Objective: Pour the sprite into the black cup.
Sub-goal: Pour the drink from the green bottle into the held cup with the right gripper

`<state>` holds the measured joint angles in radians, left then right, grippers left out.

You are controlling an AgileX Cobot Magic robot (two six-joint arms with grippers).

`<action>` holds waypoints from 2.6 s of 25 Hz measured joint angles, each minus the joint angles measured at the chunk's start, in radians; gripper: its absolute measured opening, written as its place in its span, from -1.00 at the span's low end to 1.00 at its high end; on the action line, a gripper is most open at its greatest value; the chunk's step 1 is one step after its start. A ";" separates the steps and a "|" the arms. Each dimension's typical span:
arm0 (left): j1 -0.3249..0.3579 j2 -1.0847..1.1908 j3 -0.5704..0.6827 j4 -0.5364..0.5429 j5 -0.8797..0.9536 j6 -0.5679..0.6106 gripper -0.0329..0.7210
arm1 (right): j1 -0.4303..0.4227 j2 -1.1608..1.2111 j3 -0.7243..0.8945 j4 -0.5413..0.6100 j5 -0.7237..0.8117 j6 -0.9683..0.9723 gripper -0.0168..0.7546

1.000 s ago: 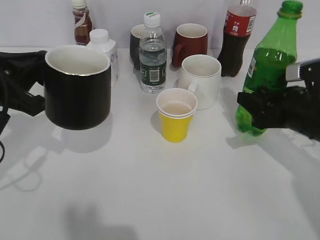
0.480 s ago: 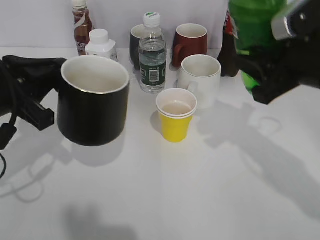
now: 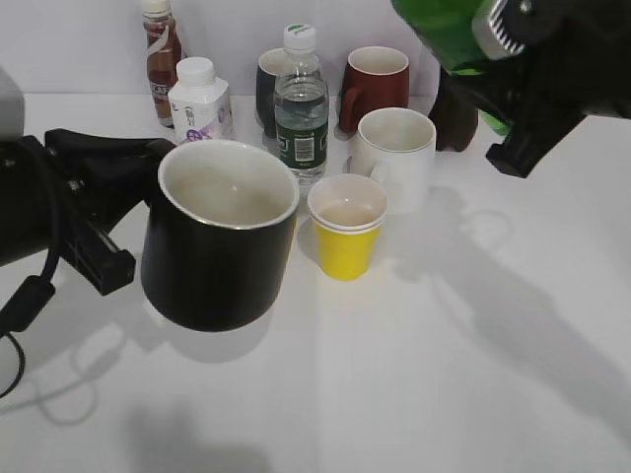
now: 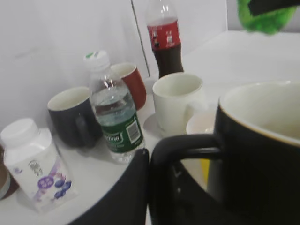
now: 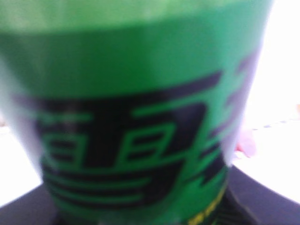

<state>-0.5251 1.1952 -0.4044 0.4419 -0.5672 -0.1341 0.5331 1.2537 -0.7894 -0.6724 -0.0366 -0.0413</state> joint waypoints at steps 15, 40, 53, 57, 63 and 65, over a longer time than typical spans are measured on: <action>-0.045 0.000 -0.134 0.002 0.183 -0.045 -0.78 | 0.000 0.072 -0.001 -0.077 0.037 -0.221 0.05; -0.155 0.052 -0.142 0.007 0.214 -0.048 -0.78 | 0.001 0.073 -0.031 -0.433 0.136 -0.236 0.05; -0.155 0.086 -0.143 0.005 0.195 -0.048 -0.78 | 0.001 0.073 -0.032 -0.521 0.127 -0.239 0.05; -0.155 0.089 -0.143 0.005 0.191 -0.048 -0.78 | 0.001 0.073 -0.032 -0.550 0.126 -0.241 0.05; -0.155 0.090 -0.143 0.004 0.191 -0.048 -0.78 | 0.001 0.073 -0.032 -0.603 0.126 -0.243 0.05; -0.155 0.090 -0.143 0.004 0.191 -0.048 -0.78 | 0.001 0.073 -0.032 -0.616 0.125 -0.243 0.05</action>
<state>-0.6796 1.2848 -0.5472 0.4460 -0.3762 -0.1826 0.5343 1.3272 -0.8218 -1.2885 0.0884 -0.2847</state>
